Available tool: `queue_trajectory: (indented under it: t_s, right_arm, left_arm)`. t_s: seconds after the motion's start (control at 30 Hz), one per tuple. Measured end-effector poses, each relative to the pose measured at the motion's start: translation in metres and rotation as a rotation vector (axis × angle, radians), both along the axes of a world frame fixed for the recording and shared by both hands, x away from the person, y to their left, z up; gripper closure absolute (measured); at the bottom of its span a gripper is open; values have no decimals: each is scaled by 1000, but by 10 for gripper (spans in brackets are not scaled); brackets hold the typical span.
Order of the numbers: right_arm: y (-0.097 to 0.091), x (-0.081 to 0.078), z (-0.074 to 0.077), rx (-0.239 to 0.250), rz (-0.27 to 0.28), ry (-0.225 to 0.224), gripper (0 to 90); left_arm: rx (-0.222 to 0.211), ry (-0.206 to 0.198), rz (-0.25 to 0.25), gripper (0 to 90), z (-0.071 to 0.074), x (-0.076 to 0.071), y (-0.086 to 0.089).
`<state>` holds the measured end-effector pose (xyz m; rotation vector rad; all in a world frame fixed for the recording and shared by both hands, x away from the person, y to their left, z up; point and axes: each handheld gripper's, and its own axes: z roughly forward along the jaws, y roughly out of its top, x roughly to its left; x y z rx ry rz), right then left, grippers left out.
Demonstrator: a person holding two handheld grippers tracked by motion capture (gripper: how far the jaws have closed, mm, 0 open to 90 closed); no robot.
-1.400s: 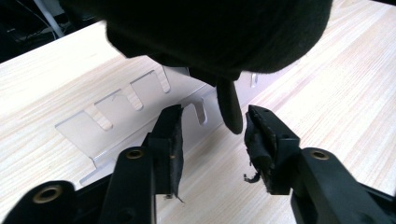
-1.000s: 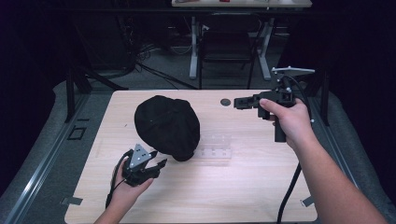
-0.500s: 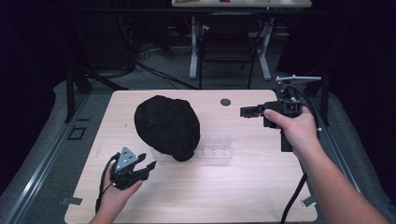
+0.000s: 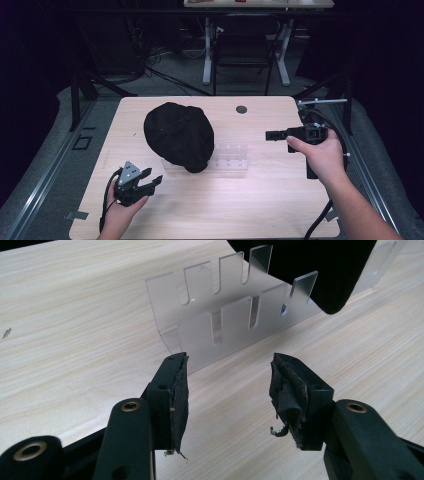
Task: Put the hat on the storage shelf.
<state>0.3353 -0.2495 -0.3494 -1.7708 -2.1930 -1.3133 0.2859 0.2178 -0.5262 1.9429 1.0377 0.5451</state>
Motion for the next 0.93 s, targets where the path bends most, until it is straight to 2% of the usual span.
queue_trajectory:
  t_s: [0.1, 0.17, 0.3, 0.33, 0.37, 0.5, 0.7, 0.83, 0.93]
  right_arm:
    - [-2, -5, -6, -16, -2, 0, 725]
    - [-4, -12, -16, -53, -1, 2, 721]
    - [-6, -19, -28, -79, -4, -1, 714]
    - [-7, -22, -36, -86, -8, -2, 707]
    - [-7, -22, -36, -86, -8, -2, 707]
    - [-10, -29, -51, -133, -16, -16, 694]
    - [-11, -38, -75, -195, -40, -64, 662]
    - [-12, -45, -93, -227, -71, -115, 593]
    - [-15, -50, -109, -267, -93, -193, 530]
  left_arm:
    - [-5, 2, 1, 498, -2, -1, 1]
    - [-12, 5, 0, 498, -4, -1, 2]
    - [-8, 6, -3, 492, -6, -1, 3]
    - [-7, 10, -5, 490, -7, -2, 3]
    - [-7, 10, -5, 486, -7, -2, 3]
    - [-6, 6, 0, 474, -9, -1, 4]
    - [-14, 8, 5, 463, -10, -2, 7]
    - [-18, 12, 12, 454, -12, -1, 7]
    - [-19, 18, 10, 454, -14, -1, 7]
